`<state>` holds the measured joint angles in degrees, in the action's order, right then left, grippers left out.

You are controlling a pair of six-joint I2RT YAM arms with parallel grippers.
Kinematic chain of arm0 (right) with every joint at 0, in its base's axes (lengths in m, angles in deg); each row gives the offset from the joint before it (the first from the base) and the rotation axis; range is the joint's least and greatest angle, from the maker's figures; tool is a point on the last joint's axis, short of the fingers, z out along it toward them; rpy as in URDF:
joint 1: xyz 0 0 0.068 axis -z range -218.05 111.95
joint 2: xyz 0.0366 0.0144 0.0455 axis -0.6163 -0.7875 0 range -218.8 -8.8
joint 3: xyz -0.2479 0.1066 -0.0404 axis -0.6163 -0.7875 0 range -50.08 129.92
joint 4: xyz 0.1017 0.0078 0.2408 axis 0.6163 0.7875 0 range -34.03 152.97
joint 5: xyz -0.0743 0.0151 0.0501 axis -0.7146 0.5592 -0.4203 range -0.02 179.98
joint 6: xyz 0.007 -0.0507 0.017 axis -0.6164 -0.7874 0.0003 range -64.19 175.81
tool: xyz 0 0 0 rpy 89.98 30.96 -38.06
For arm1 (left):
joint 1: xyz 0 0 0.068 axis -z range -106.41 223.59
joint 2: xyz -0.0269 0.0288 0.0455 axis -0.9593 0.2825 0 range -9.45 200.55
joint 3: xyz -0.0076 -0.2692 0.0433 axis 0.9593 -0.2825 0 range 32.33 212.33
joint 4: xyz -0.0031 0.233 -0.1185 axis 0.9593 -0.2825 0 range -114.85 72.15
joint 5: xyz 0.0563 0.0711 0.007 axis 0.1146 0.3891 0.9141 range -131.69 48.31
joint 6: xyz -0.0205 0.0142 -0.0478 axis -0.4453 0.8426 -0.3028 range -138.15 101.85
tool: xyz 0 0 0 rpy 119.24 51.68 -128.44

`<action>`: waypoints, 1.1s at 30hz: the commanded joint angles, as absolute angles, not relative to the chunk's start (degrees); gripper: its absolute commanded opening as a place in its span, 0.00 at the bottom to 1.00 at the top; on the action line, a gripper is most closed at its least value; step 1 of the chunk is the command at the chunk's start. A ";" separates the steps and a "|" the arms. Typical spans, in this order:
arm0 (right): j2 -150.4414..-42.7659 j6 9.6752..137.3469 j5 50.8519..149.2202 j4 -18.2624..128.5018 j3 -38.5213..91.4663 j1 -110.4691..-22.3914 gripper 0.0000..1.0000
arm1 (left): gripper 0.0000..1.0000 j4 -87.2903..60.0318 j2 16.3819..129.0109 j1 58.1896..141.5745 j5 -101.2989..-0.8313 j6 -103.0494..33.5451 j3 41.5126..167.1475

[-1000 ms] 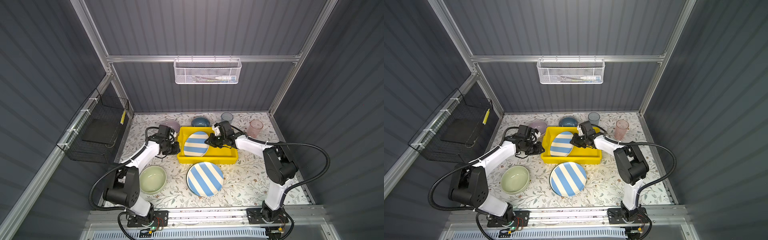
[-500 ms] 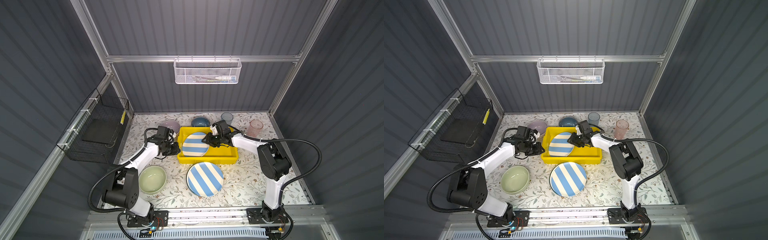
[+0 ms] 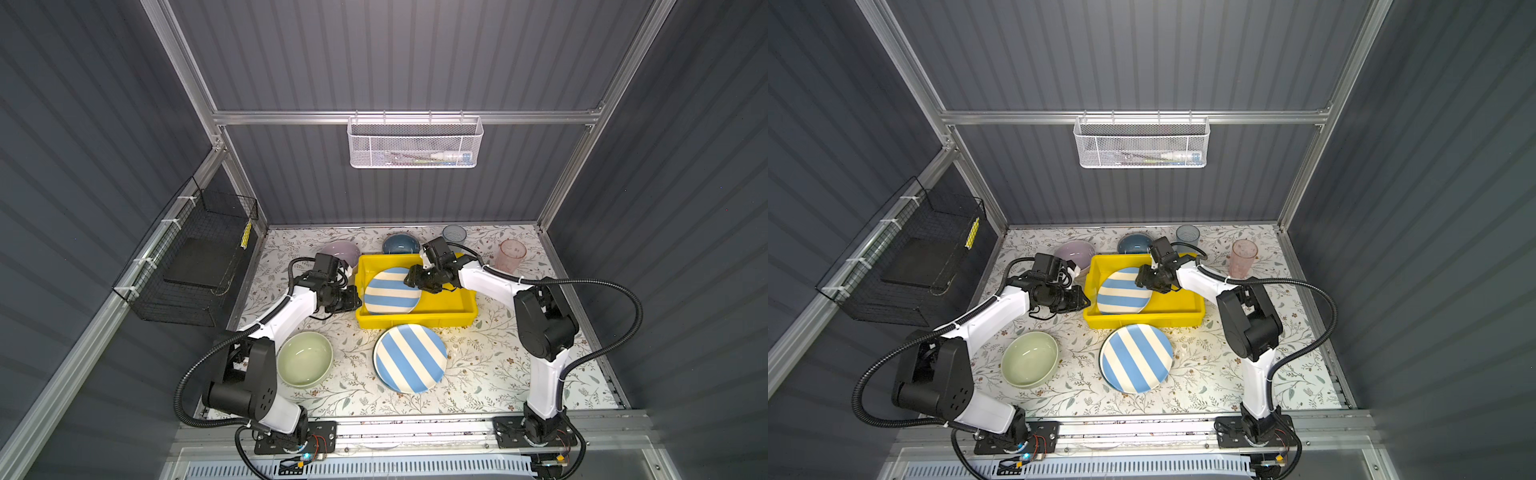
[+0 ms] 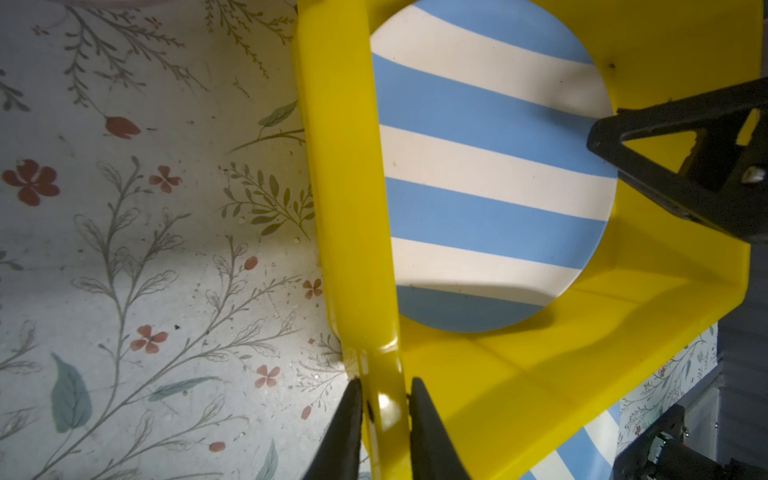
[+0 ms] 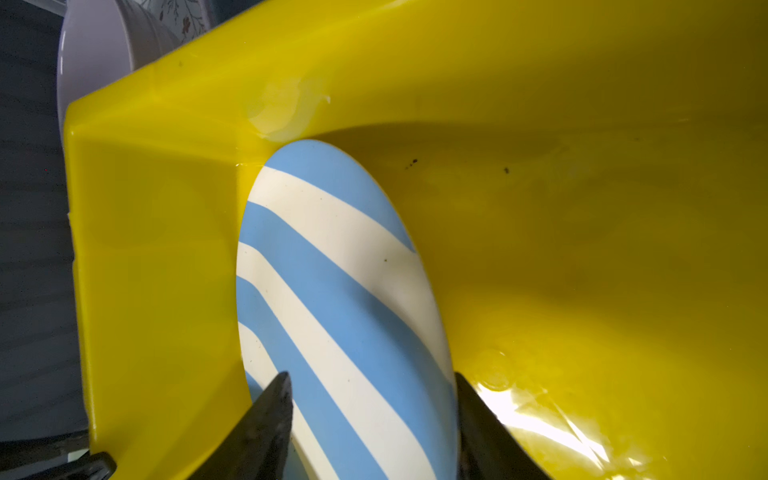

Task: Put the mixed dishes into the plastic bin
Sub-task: 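Lower the plate into the bin and open the right gripper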

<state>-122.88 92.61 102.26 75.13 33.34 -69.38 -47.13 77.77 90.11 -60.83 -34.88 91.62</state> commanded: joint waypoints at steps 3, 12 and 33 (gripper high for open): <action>-123.37 90.27 100.03 77.93 34.21 -69.68 0.62 | 0.23 -48.42 76.01 90.38 -62.50 -35.45 90.89; -122.46 89.84 100.49 77.60 33.07 -69.58 0.63 | 0.25 -49.63 75.33 90.38 -61.50 -35.34 91.62; -113.96 87.34 100.72 77.38 27.62 -68.66 0.64 | 0.42 -60.07 63.36 90.47 -62.64 -32.83 90.45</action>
